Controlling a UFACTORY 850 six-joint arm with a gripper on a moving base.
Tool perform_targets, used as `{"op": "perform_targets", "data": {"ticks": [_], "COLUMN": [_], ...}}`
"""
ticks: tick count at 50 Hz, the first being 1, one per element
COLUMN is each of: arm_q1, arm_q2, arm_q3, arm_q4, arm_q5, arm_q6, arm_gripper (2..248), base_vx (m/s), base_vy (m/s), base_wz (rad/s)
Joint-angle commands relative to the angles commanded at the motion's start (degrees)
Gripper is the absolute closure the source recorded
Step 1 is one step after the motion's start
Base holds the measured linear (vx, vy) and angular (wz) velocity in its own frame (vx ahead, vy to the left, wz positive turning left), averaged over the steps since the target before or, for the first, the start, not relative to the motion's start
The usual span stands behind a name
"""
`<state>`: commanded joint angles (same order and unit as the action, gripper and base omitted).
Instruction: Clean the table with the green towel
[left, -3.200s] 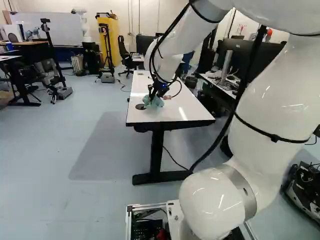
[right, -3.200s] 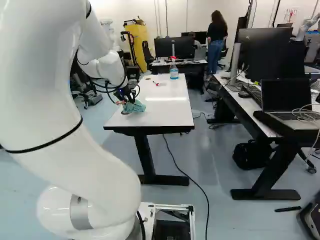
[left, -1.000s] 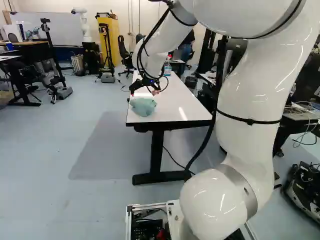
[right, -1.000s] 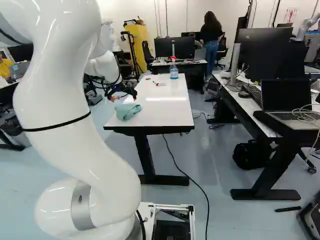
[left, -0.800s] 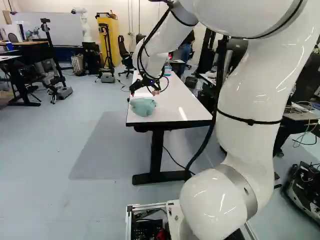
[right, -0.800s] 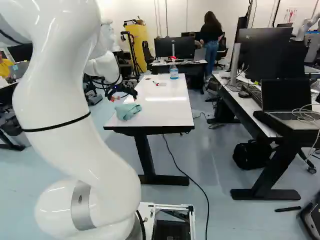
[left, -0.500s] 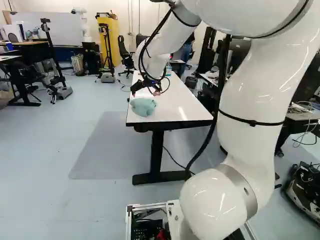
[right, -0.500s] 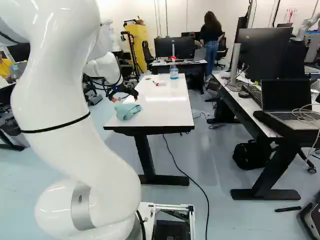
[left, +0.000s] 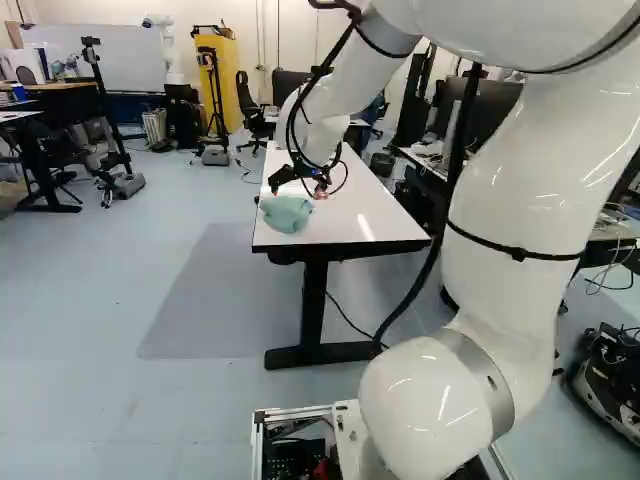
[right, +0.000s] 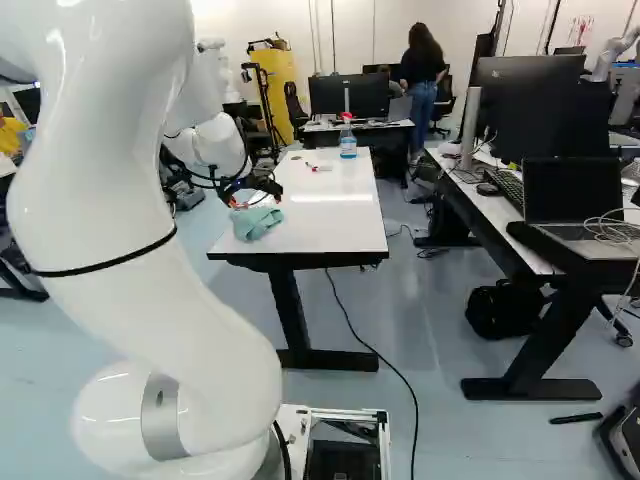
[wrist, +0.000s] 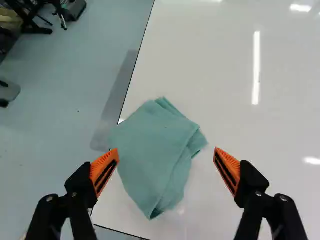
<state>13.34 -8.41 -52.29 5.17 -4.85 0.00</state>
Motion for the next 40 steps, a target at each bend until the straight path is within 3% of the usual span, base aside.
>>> {"op": "perform_targets", "data": {"ticks": [40], "arm_q1": [-4.9], "arm_q2": [8.9], "arm_q3": [17.3], "arm_q4": [-1.9], "arm_q5": [20.0], "arm_q6": [0.0], "arm_gripper": [3], "base_vx": [0.0], "base_vy": [0.0], "base_wz": [0.0]}}
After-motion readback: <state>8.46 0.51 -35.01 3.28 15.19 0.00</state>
